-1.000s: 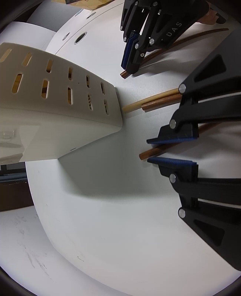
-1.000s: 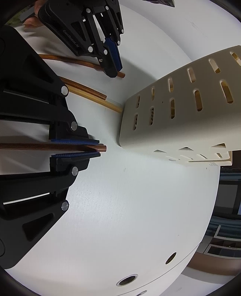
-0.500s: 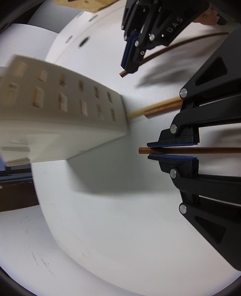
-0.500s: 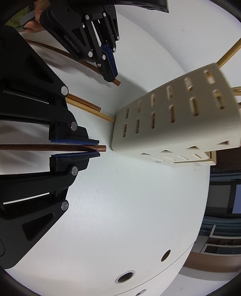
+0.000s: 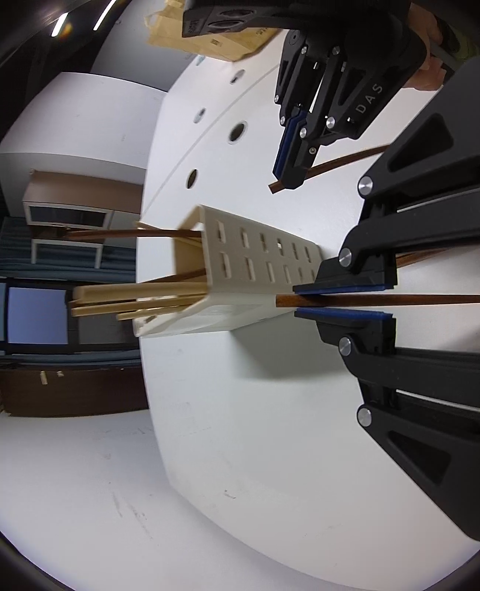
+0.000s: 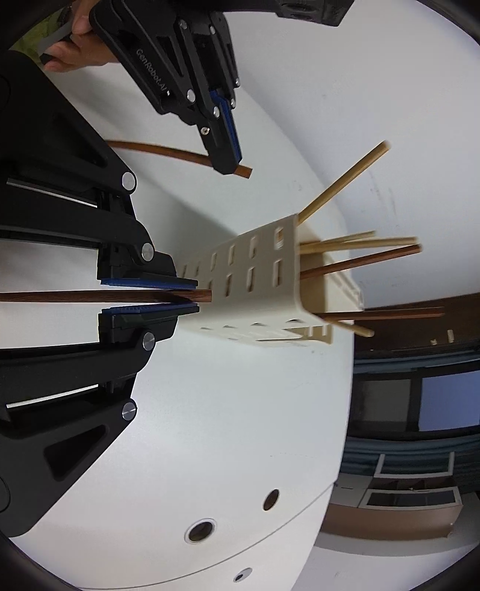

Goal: Organize utensils
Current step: 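Lift both held chopsticks upright and carry them over the cream holder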

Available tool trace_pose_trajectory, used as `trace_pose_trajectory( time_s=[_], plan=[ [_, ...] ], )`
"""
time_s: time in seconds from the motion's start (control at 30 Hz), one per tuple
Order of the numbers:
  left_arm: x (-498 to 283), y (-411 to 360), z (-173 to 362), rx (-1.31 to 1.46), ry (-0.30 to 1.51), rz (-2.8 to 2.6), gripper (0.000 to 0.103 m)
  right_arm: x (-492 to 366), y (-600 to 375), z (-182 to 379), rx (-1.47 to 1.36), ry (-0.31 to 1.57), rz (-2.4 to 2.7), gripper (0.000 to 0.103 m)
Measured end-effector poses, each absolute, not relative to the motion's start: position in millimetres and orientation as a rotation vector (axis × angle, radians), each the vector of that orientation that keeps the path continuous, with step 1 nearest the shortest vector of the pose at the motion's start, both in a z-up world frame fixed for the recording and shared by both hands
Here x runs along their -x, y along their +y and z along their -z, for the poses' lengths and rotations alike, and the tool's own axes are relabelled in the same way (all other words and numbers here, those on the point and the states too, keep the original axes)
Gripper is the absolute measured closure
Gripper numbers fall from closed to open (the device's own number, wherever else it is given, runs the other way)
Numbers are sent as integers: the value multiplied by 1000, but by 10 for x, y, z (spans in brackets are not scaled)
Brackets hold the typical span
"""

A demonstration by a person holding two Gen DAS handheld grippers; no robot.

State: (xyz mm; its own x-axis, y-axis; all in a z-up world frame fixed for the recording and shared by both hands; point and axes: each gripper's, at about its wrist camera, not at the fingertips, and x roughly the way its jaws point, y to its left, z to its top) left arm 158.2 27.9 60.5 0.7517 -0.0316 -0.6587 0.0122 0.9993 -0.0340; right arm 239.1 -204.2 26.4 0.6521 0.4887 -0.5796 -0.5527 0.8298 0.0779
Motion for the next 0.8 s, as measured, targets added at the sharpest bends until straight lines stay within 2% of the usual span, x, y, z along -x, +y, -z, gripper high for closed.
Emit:
trace_pose_trajectory(
  time_s=[0.8],
  plan=[
    [-1278, 183, -1214, 31, 514, 49, 96, -2020, -2095, -895, 113, 428, -648, 96]
  ],
)
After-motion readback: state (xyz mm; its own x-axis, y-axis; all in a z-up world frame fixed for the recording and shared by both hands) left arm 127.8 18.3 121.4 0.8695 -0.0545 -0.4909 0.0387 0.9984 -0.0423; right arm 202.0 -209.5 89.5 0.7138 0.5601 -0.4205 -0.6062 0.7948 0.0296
